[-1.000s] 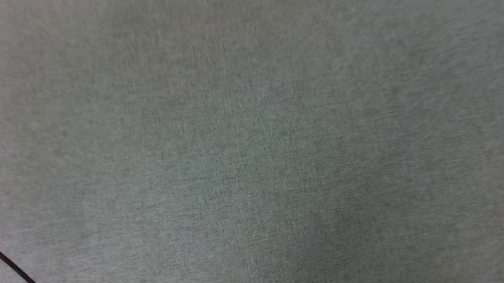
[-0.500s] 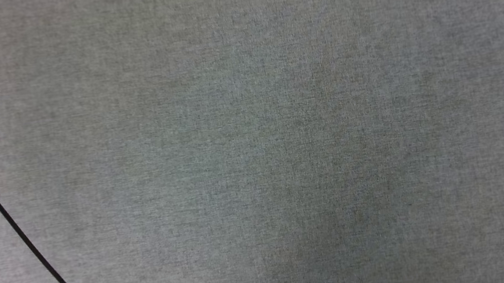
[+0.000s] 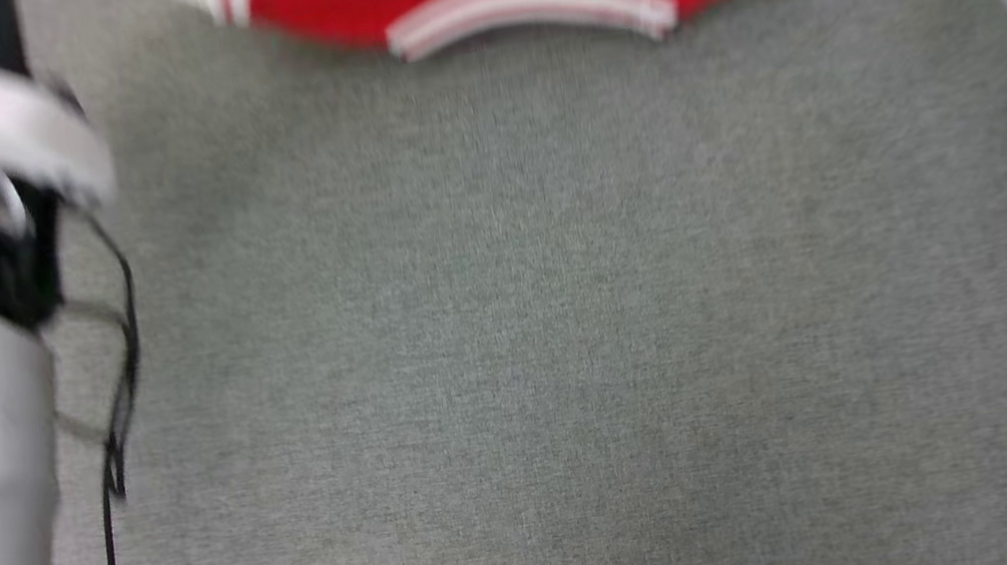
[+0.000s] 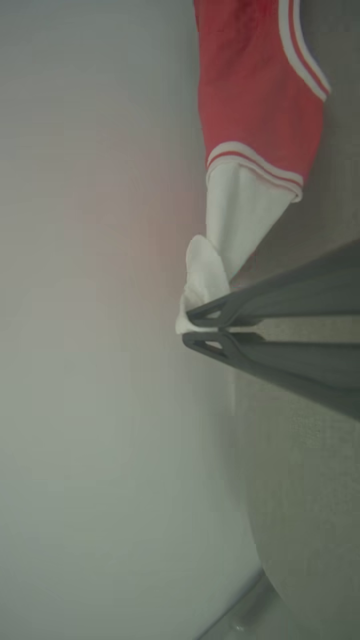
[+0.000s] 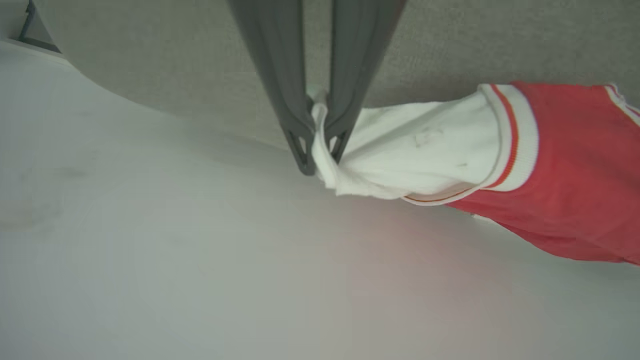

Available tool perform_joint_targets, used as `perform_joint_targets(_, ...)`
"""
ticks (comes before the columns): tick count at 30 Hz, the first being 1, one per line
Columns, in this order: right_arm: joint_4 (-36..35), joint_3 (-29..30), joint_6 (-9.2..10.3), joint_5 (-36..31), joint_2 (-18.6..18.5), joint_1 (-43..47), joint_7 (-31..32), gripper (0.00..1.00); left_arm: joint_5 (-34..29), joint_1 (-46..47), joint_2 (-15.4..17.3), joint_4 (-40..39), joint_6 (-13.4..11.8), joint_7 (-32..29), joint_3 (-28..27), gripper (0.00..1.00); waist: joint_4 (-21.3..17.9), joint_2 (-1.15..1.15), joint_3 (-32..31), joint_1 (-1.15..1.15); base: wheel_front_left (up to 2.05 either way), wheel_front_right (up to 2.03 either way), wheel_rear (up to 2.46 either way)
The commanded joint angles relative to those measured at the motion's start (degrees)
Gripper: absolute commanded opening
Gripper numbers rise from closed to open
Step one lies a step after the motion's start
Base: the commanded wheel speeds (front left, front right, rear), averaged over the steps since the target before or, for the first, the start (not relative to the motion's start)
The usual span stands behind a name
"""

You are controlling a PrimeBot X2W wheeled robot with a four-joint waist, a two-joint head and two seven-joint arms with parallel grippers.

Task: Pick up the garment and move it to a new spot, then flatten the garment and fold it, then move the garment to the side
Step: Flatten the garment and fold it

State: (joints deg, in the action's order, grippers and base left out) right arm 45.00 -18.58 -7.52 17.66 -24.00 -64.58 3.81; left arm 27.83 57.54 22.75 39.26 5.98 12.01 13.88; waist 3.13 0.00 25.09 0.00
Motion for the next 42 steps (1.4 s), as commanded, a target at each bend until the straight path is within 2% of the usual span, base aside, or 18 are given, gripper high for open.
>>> perform_joint_targets(1,-0.2,-0.7,0.06,1.6,-0.4,3.3,0.9,0.00,0.4,-3.7,1.0,-0.8,-0.2,-0.4,0.0,0.00,-0.4,0.00,-4.7,0.00,0.00,0.00,0.00)
perform_joint_targets(9,-4.3,-3.3,0.07,10.5,-2.8,18.3,6.8,0.00,3.7,-23.3,5.3,-7.2,-0.7,-6.4,-0.6,0.00,-1.5,0.00,-13.0,0.00,0.00,0.00,0.00)
perform_joint_targets(20,-12.8,-1.9,0.08,18.5,-7.3,37.1,13.9,0.00,8.8,-48.1,8.3,-24.5,-5.6,-18.1,-0.8,0.00,-1.3,0.00,-21.4,0.00,0.00,0.00,0.00)
perform_joint_targets(31,-23.6,4.9,0.08,22.6,-10.9,54.3,20.7,0.00,13.6,-67.1,10.2,-40.0,-11.2,-24.4,-2.7,0.00,-1.4,0.00,-24.9,0.00,0.00,0.00,0.00)
perform_joint_targets(35,-26.5,7.5,0.08,22.9,-11.2,58.4,23.1,0.00,14.6,-71.0,10.6,-43.0,-12.2,-25.5,-3.1,0.00,-1.6,0.00,-25.1,0.00,0.00,0.00,0.00)
perform_joint_targets(38,-29.0,9.7,0.08,22.4,-11.5,62.5,26.8,0.00,16.5,-74.2,9.7,-45.6,-13.1,-26.2,-3.7,0.00,-1.7,0.00,-25.1,0.00,0.00,0.00,0.00)
perform_joint_targets(42,-32.0,13.4,0.08,21.4,-10.6,66.1,30.2,0.00,17.7,-77.2,9.5,-48.5,-14.1,-25.9,-4.6,0.00,-1.9,0.00,-25.2,0.00,0.00,0.00,0.00)
